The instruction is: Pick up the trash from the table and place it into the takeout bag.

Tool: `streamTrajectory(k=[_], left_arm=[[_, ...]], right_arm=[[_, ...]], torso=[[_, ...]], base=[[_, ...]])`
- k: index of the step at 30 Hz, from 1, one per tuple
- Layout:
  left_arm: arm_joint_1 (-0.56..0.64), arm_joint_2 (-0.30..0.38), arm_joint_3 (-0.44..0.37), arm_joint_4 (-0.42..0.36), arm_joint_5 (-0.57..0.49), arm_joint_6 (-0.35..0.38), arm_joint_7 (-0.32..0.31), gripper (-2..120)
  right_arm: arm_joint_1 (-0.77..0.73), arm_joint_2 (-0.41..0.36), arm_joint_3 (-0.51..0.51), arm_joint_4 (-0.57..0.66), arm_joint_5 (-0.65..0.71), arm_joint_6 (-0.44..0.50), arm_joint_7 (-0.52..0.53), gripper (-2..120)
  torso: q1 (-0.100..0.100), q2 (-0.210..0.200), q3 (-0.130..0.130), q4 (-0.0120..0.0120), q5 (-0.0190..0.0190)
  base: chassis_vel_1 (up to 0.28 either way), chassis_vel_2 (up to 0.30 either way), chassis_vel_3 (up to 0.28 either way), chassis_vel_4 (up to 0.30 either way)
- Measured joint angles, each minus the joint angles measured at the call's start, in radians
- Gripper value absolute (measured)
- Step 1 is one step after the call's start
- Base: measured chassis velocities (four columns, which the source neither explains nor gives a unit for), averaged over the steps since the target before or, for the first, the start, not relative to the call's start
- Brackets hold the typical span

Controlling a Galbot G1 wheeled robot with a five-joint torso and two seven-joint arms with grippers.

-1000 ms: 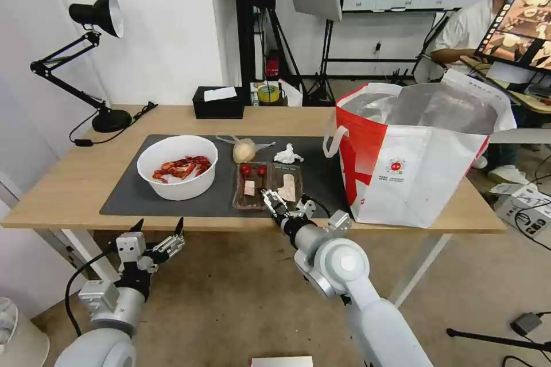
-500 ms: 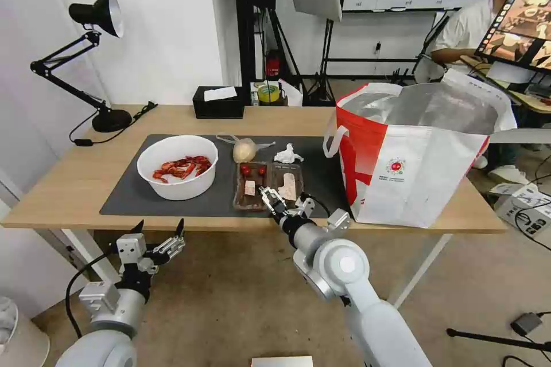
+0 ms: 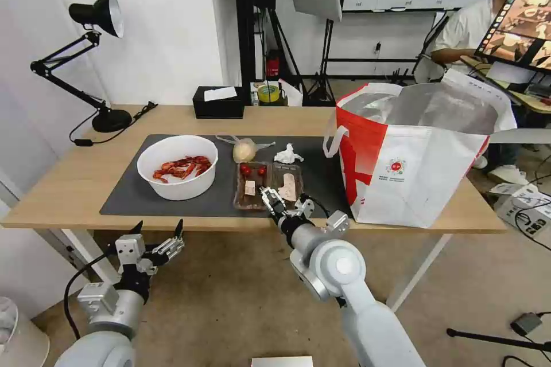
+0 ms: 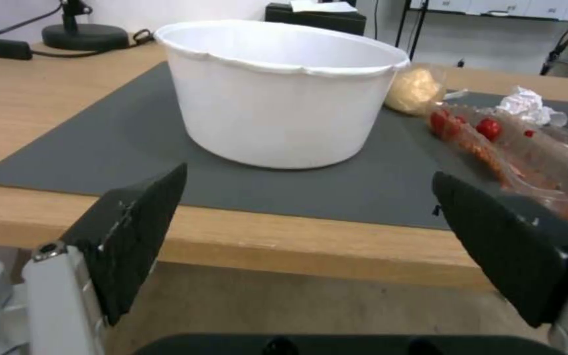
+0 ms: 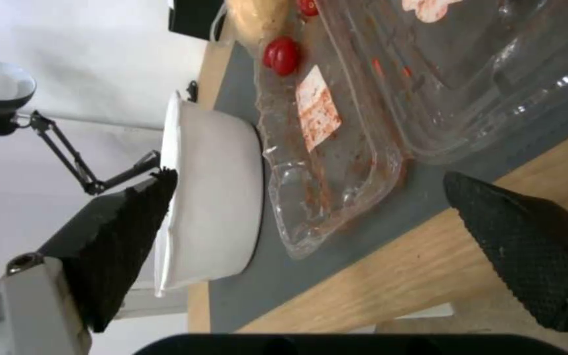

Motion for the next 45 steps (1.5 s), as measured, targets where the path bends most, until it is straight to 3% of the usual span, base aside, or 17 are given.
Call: streamTrajectory(k=[19, 45], left_arm=[[0.011, -0.002, -0.003, -0.003, 0.002, 0.0, 0.0, 100], [0.023, -0.013, 0.001, -0.006, 0.016, -0.004, 0.001, 100]], right_arm=[[-0.007, 0.011, 0.015, 0.008, 0.01, 0.017, 0.05, 100], [0.003, 0.014, 0.023, -0.011, 0.011, 0.028, 0.04, 100]], torso=[[0.0, 0.0, 0.0, -0.0001, 0.0], [0.0, 0.0, 0.0, -0.0001, 0.0]], base=[[0.0, 0.0, 0.0, 0.0], [0.0, 0.0, 0.0, 0.0]])
